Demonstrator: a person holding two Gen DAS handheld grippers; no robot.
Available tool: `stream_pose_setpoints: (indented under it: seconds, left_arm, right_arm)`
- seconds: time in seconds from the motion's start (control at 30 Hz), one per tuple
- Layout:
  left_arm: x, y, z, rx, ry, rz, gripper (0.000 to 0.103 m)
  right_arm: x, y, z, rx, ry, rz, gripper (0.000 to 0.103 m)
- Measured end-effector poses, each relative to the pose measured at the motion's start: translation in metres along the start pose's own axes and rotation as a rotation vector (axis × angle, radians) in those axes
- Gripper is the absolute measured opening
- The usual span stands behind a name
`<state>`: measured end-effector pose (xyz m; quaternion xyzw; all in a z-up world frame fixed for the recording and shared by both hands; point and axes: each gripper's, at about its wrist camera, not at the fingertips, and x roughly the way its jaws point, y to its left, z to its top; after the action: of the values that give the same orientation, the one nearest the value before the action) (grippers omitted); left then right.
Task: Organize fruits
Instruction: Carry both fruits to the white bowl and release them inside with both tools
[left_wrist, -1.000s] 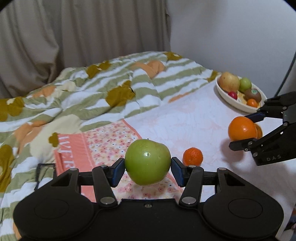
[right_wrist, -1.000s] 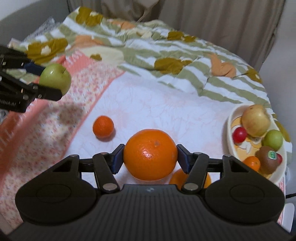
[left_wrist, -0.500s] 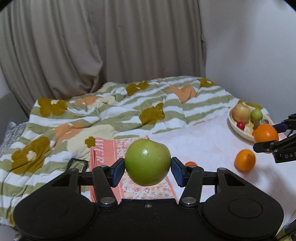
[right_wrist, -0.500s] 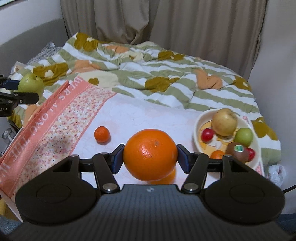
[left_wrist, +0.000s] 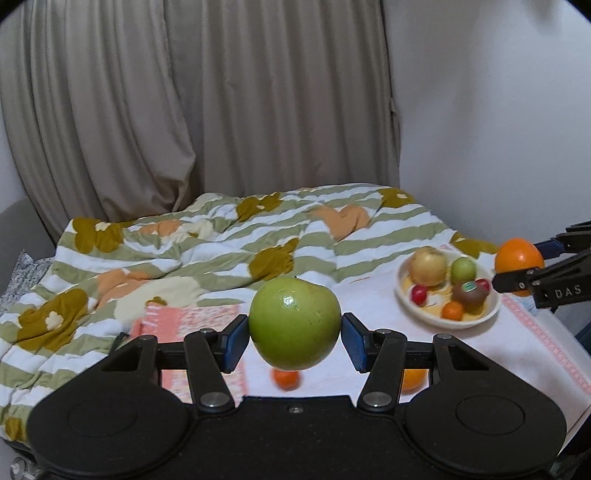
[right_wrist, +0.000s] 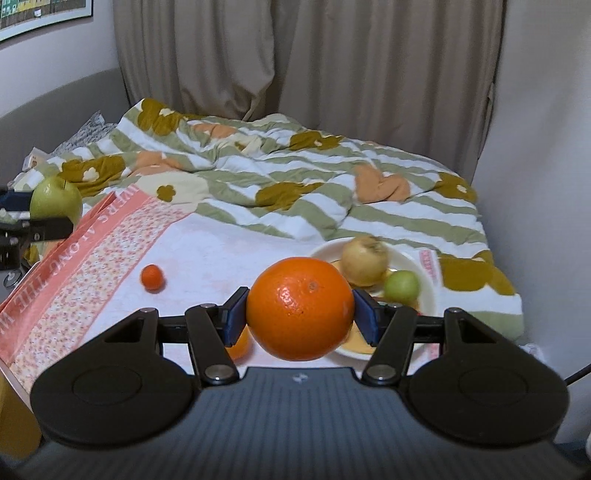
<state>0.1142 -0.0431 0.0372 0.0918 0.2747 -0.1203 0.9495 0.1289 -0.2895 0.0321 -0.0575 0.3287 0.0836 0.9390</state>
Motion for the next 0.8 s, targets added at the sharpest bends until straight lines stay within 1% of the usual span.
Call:
stream_pose_setpoints:
  seconds: [0.17,0.3,0.53,0.67,0.8]
  left_arm:
    - [0.014,-0.038,0.011,-0.001,-0.003,-0.030,0.058]
    - [0.032,-0.063,0.021,0.014,0.010,-0.077,0.058]
    - [0.083,-0.097,0.038,0.076,0.041,-0.187,0.058]
    - [0.115,-0.114,0.044,0.116,0.077,-0.243,0.058]
    - [0.150,-0.126,0.044,0.149,0.130,-0.296,0.058]
  right_arm:
    - [0.001,-0.036,0.002,0.001,-0.004,-0.013,0.075]
    - [0.008,-0.060,0.004,0.020,0.001,-0.030,0.075]
    - [0.031,-0.083,0.006,0.062,0.023,-0.064,0.075]
    - [0.048,-0.096,0.009,0.103,0.040,-0.072,0.075]
    - [0.068,-0.107,0.009,0.136,0.065,-0.088,0.075]
